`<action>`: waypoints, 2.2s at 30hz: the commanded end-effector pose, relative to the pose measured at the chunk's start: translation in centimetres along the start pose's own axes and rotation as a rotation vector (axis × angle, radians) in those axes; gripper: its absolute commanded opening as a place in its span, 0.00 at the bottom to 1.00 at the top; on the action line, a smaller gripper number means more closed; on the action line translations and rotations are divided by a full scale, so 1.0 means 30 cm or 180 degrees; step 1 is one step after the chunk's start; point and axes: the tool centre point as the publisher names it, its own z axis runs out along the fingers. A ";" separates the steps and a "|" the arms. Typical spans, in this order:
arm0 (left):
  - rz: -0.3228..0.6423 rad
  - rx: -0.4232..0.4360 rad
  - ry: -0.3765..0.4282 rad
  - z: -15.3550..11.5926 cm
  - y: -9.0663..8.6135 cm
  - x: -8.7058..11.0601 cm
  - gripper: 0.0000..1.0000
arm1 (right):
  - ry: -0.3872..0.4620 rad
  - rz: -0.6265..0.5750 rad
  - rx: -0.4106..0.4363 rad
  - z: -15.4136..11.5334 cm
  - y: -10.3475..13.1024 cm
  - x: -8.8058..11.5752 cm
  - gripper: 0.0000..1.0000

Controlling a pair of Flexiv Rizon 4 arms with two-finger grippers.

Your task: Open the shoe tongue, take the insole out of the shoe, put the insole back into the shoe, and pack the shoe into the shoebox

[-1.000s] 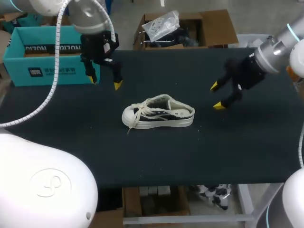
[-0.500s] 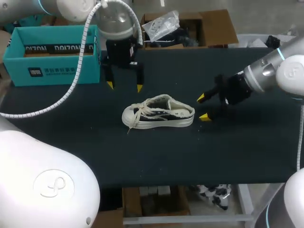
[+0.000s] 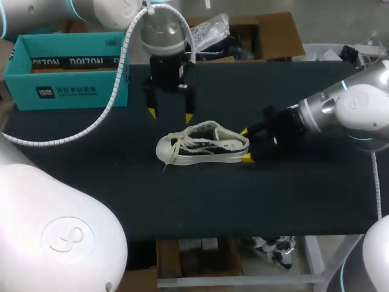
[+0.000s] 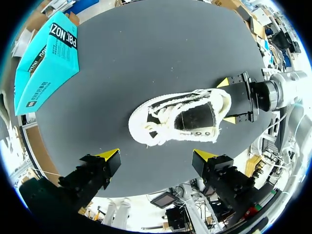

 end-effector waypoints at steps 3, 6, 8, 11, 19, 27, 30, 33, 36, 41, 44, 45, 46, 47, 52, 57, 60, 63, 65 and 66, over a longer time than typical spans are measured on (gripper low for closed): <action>0.0002 -0.0033 -0.0012 0.017 -0.011 0.017 1.00 | -0.0007 -0.0023 -0.0077 0.041 0.002 0.006 1.00; -0.0006 -0.0034 -0.0017 0.024 -0.013 0.024 1.00 | -0.0043 -0.0030 -0.0107 0.052 0.005 0.013 1.00; 0.0000 -0.0039 -0.0017 0.028 -0.014 0.028 1.00 | -0.0089 -0.0029 -0.0132 0.058 0.005 0.015 1.00; 0.0007 -0.0049 0.0007 0.032 -0.015 0.031 1.00 | -0.0146 -0.0001 -0.0164 0.068 0.000 0.014 1.00; 0.0010 -0.0065 0.0016 0.045 -0.020 0.047 1.00 | -0.0262 0.0019 -0.0247 0.084 -0.001 0.004 1.00; -0.0069 -0.0058 -0.0040 0.059 -0.036 0.082 1.00 | -0.0287 -0.0022 -0.0307 0.104 0.014 -0.002 0.21; -0.0096 -0.0030 -0.0074 0.059 -0.040 0.110 1.00 | -0.0306 -0.0029 -0.0295 0.106 0.018 -0.003 0.00; -0.0106 -0.0015 -0.0110 0.064 -0.052 0.146 1.00 | -0.0315 -0.0035 -0.0294 0.107 0.020 -0.004 0.00; -0.0113 -0.0017 -0.0197 0.077 -0.067 0.187 1.00 | -0.0317 -0.0034 -0.0303 0.108 0.020 -0.006 0.00; -0.0146 -0.0030 -0.0290 0.105 -0.101 0.245 1.00 | -0.0362 -0.0031 -0.0323 0.109 0.016 -0.006 0.00; -0.0156 -0.0072 -0.0343 0.120 -0.114 0.264 1.00 | -0.0362 -0.0031 -0.0323 0.109 0.016 -0.006 0.00; -0.0163 -0.0080 -0.0363 0.127 -0.117 0.271 1.00 | -0.0362 -0.0031 -0.0323 0.109 0.016 -0.006 0.00; -0.0160 -0.0097 -0.0388 0.133 -0.120 0.278 1.00 | -0.0362 -0.0031 -0.0323 0.109 0.016 -0.006 0.00; -0.0166 -0.0118 -0.0421 0.141 -0.123 0.284 1.00 | -0.0362 -0.0031 -0.0323 0.109 0.016 -0.006 0.00; -0.0245 -0.0268 -0.0574 0.174 -0.159 0.308 0.89 | -0.0362 -0.0031 -0.0323 0.109 0.016 -0.006 0.00; -0.0259 -0.0421 -0.0759 0.209 -0.164 0.320 0.54 | -0.0362 -0.0031 -0.0323 0.109 0.016 -0.006 0.00; -0.0261 -0.0498 -0.0833 0.221 -0.149 0.318 0.50 | -0.0362 -0.0031 -0.0323 0.109 0.016 -0.006 0.00; -0.0257 -0.0538 -0.0877 0.233 -0.137 0.312 0.49 | -0.0362 -0.0031 -0.0323 0.109 0.016 -0.006 0.00; -0.0263 -0.0557 -0.0873 0.235 -0.136 0.307 0.41 | -0.0362 -0.0031 -0.0323 0.109 0.016 -0.006 0.00; -0.0272 -0.0563 -0.0867 0.235 -0.136 0.303 0.18 | -0.0362 -0.0031 -0.0323 0.109 0.016 -0.006 0.00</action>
